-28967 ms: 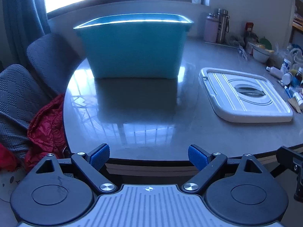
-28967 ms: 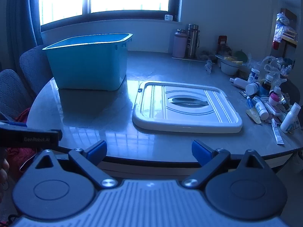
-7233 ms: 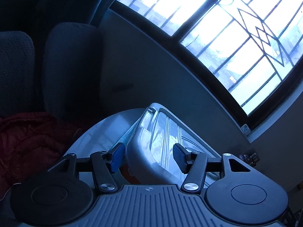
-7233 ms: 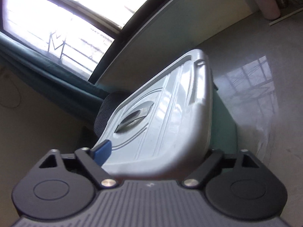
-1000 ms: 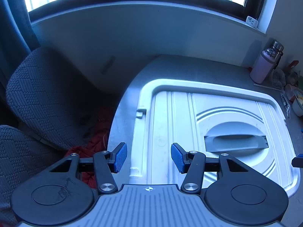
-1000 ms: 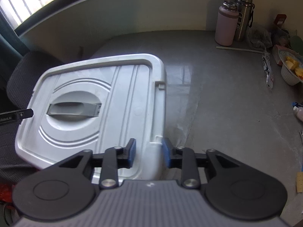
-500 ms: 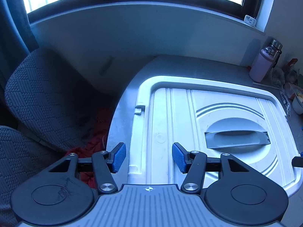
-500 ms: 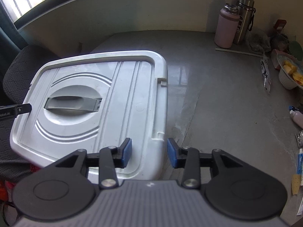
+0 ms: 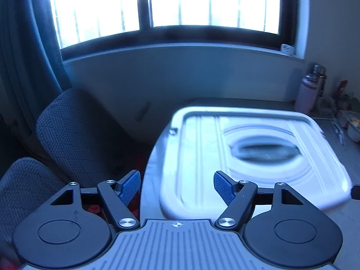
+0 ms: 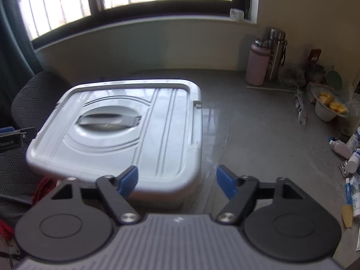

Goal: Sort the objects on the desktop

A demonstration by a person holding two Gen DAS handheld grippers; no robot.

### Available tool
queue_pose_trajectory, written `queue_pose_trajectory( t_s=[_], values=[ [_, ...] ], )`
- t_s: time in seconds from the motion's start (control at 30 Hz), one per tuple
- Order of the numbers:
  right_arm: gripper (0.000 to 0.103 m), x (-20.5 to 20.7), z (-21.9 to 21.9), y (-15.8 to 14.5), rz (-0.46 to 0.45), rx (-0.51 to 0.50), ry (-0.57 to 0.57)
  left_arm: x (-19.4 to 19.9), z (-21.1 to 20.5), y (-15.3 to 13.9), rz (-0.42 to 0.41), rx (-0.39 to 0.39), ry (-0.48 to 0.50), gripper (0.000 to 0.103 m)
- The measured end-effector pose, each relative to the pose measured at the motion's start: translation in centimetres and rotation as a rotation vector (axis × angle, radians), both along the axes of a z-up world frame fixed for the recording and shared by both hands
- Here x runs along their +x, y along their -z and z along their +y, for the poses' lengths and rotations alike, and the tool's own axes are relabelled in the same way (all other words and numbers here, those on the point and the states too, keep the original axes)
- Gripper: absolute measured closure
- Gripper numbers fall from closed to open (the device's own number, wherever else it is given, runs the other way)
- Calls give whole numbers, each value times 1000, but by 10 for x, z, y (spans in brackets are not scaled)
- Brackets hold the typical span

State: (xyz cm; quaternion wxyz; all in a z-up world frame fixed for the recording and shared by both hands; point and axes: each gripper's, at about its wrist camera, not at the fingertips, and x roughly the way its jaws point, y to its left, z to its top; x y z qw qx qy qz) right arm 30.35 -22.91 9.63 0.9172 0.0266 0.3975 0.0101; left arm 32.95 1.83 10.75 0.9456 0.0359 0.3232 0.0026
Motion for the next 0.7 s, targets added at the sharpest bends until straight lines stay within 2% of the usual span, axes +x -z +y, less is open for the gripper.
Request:
queue_pose_trajectory(
  t_s=[0.03,0.1,0.3,0.5,0.7],
  values=[
    [19,-10,2,3,-9,-5,-4,-12,-2,5,-3,-1,1,17],
    [18,-30,8,11,-26,-15,-8,-38,-6,16,-6,10,-5,12],
    [18,-85,17,40,-37,-19,5,-101,-16,52,-1,44,-33,12],
    [18,-123,30,51,-76,-9,9,-151,-24,73,-12,83,-39,12],
    [18,-146,42,55,-110,5,16,-186,-21,88,-28,46,-55,12]
  ],
)
